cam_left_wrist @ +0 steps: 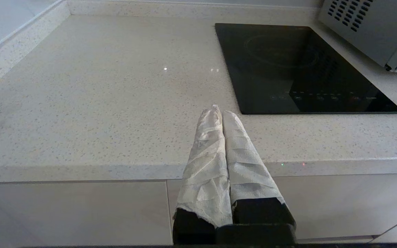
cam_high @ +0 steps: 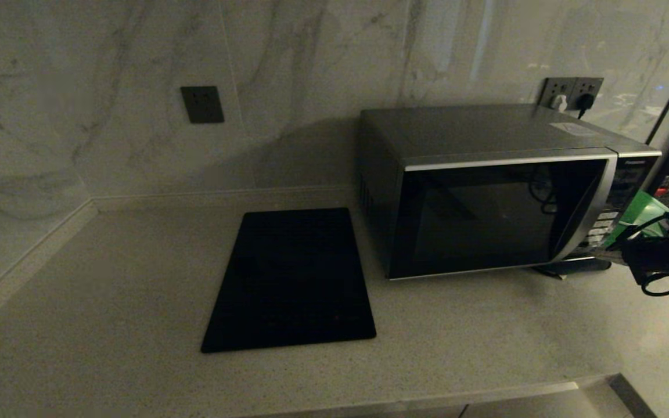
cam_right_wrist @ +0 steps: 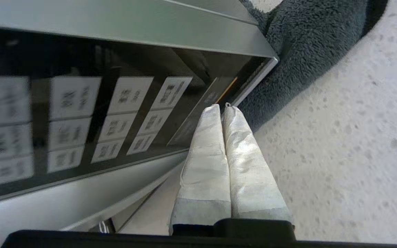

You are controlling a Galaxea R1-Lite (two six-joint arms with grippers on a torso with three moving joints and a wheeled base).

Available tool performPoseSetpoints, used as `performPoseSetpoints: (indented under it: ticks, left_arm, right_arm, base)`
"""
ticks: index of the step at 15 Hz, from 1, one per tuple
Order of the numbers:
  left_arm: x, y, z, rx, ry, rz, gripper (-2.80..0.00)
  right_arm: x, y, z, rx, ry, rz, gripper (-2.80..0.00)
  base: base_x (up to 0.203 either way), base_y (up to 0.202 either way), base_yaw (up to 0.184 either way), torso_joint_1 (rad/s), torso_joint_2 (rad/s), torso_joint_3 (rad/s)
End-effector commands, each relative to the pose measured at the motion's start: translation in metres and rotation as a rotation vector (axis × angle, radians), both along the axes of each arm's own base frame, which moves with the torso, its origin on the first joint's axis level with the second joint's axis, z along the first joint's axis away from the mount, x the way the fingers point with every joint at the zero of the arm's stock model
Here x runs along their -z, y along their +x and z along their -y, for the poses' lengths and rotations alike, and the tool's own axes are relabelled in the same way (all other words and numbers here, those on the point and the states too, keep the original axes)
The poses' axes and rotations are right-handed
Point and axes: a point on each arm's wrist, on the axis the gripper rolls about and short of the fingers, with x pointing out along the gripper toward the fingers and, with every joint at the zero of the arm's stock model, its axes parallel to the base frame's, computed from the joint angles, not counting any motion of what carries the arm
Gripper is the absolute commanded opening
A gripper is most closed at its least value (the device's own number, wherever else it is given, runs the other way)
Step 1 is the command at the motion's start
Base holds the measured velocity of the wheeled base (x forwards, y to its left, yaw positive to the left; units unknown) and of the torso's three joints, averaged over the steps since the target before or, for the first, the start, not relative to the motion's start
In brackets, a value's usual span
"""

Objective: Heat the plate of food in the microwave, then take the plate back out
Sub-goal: Open the microwave oven

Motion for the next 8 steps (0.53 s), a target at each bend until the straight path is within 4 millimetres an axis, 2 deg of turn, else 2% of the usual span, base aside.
performPoseSetpoints:
  ticks: [1, 8]
  left_arm:
    - [-0.0001, 0.0001, 0.0000, -0.001, -0.001, -0.001, -2.80]
    - [-0.0001, 0.0001, 0.0000, -0.001, -0.001, -0.001, -2.80]
  right_arm:
    - [0.0053, 0.0055, -0.0004, -0.007, 0.006, -0.001, -2.80]
    - [0.0049, 0.0148, 0.0013, -0.008, 0.003, 0.018, -2.80]
  base:
    - [0.000, 0.000, 0.000, 0.000, 0.00, 0.000]
    - [0.000, 0.000, 0.000, 0.000, 0.00, 0.000]
